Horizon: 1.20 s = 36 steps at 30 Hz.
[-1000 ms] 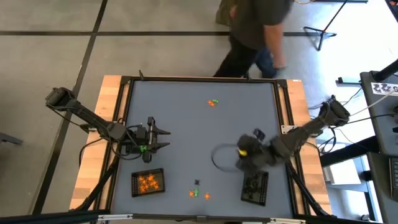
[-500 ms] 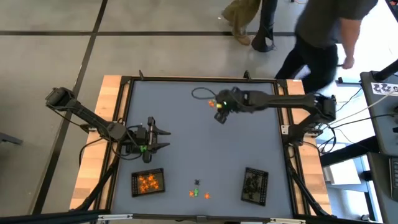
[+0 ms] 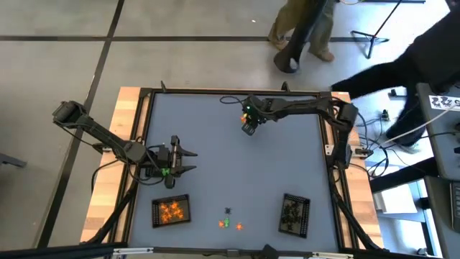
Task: Sort Halloween decoration
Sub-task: Put the green skeleton toy into the top black bin
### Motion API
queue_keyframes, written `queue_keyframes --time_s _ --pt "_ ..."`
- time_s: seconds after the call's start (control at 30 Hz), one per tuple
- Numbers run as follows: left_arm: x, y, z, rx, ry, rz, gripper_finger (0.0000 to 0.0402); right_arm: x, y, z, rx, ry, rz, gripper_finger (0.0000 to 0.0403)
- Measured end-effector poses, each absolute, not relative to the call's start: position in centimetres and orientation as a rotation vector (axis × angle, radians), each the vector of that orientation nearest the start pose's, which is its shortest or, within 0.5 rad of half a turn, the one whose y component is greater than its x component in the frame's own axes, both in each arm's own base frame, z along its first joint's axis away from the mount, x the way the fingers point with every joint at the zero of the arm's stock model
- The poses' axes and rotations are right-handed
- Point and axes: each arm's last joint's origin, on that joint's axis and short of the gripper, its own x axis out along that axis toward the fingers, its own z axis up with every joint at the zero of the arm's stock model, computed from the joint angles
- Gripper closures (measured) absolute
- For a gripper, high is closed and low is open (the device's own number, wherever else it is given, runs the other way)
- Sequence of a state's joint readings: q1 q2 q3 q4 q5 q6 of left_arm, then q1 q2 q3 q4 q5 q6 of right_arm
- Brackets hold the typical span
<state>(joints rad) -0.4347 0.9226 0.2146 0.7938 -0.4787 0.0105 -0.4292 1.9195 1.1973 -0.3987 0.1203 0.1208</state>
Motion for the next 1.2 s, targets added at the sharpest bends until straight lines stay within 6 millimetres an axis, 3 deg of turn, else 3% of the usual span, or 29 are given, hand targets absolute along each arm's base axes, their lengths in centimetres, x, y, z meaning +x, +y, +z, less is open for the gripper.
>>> queue_keyframes --time_s 0.17,0.33,0.7,0.9,1.2 --pt "16.8 -6.3 20.8 -0.028 -0.078 0.051 0.0208 34.0 -17.2 13.4 0.299 1.09 -0.581 0.024" --pt "16.8 -6.2 20.8 -0.027 -0.077 0.054 0.0207 34.0 -17.4 13.3 0.287 1.088 -0.573 0.025" --pt "16.8 -6.2 20.8 -0.028 -0.077 0.053 0.0207 34.0 -17.1 13.3 0.363 1.089 -0.452 0.0396" --pt "16.8 -6.2 20.8 -0.028 -0.077 0.053 0.0207 34.0 -16.5 13.3 0.371 1.125 -0.427 0.04" --pt "16.8 -6.2 20.8 -0.027 -0.077 0.053 0.0208 34.1 -16.6 13.7 0.289 1.163 -0.498 0.0359"
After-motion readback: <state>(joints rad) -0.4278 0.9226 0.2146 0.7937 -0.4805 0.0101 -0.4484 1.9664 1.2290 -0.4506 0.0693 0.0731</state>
